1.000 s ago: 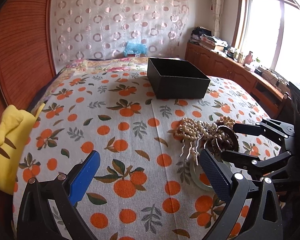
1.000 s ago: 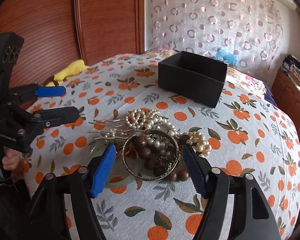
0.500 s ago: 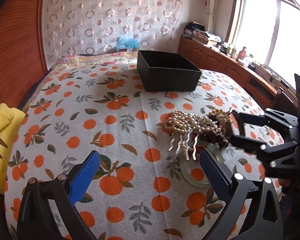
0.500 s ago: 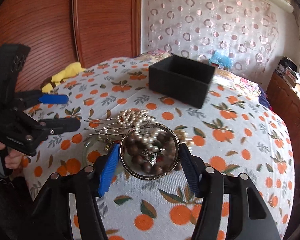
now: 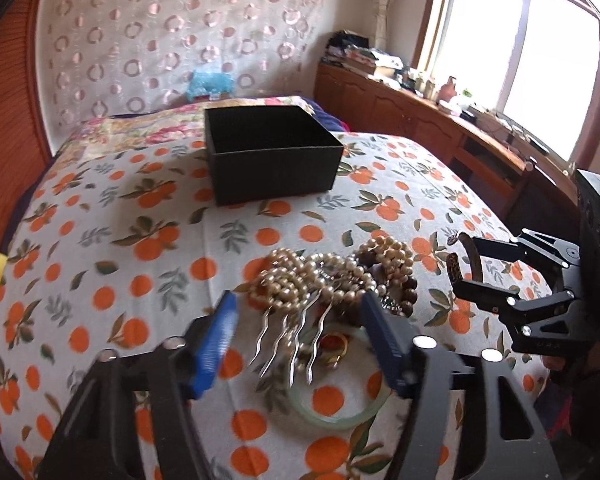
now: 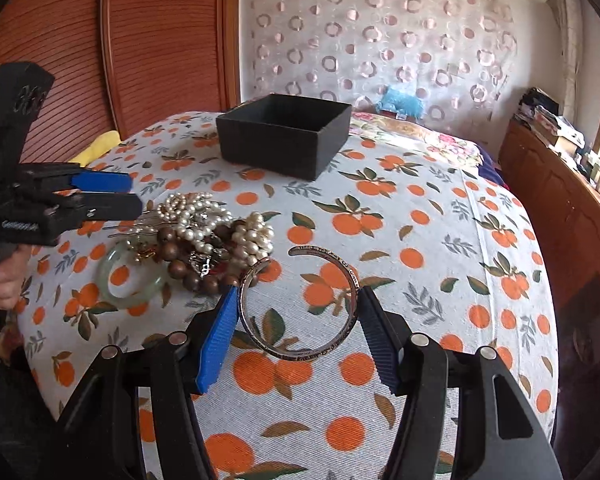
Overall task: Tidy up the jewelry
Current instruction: 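Grasp the thin silver bangle from the pile with the right gripper, then grasp a pearl necklace with the left gripper while the right gripper holds the bangle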
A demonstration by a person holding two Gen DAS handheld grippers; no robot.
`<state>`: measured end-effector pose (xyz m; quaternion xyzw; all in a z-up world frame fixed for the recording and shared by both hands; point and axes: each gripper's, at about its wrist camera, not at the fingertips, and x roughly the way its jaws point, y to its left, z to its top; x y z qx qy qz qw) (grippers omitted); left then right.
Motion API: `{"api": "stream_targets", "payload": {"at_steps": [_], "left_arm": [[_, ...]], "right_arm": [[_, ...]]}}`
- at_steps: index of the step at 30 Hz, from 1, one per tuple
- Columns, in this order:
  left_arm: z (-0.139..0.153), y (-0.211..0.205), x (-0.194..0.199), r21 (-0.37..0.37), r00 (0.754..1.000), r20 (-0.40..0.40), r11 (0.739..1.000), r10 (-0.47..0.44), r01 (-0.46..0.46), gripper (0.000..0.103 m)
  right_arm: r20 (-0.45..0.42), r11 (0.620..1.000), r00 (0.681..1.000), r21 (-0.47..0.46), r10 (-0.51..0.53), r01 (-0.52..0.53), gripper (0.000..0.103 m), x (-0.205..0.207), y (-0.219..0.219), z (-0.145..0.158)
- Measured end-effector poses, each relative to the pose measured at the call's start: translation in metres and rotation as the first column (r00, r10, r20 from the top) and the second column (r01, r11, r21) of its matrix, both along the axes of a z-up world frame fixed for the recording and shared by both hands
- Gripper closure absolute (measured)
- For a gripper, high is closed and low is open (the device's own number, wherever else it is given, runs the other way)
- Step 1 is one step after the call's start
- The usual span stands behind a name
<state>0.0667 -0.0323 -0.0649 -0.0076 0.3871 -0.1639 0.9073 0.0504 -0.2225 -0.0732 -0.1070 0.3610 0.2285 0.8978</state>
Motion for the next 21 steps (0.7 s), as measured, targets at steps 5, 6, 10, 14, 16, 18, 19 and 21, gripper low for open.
{"api": "stream_targets", "payload": {"at_steps": [5,6,10,14,16,18,19,21], "left_arm": [[-0.002,-0.016,0.021,0.001,0.997,-0.054,0.999,-0.054,0.055,0.071],[-0.003,-0.018,0.025,0.001,0.996,-0.067,0.998,-0.06,0.06,0.074],[-0.013,-0.025,0.037,0.01,0.99,-0.125,0.998,-0.068,0.07,0.077],[-0.016,-0.026,0.043,0.008,0.988,-0.144,0.998,-0.059,0.061,0.078],[-0.017,-0.026,0.045,0.01,0.988,-0.144,0.998,-0.06,0.062,0.078],[-0.018,-0.026,0.048,0.016,0.988,-0.144,0.998,-0.052,0.055,0.08],[-0.018,-0.026,0.048,0.024,0.988,-0.144,0.998,-0.049,0.053,0.082],[-0.018,-0.026,0.047,0.048,0.99,-0.137,0.998,-0.038,0.045,0.094]], "right_arm": [[0.003,1.0,1.0,0.019,-0.004,0.004,0.04,0.001,-0.005,-0.001],[0.003,1.0,1.0,0.022,-0.003,0.003,0.04,0.0,-0.005,-0.001],[0.002,1.0,1.0,0.028,0.006,-0.006,0.04,-0.002,-0.002,0.0],[-0.002,1.0,1.0,0.028,0.014,-0.014,0.04,-0.004,0.003,-0.002],[-0.003,0.999,1.0,0.029,0.016,-0.016,0.04,-0.004,0.003,-0.002],[-0.004,0.999,1.0,0.028,0.015,-0.015,0.04,-0.003,0.003,-0.003],[-0.004,1.0,1.0,0.027,0.014,-0.014,0.04,-0.004,0.003,-0.003],[-0.005,1.0,1.0,0.026,0.013,-0.012,0.04,-0.004,0.004,-0.002]]}}
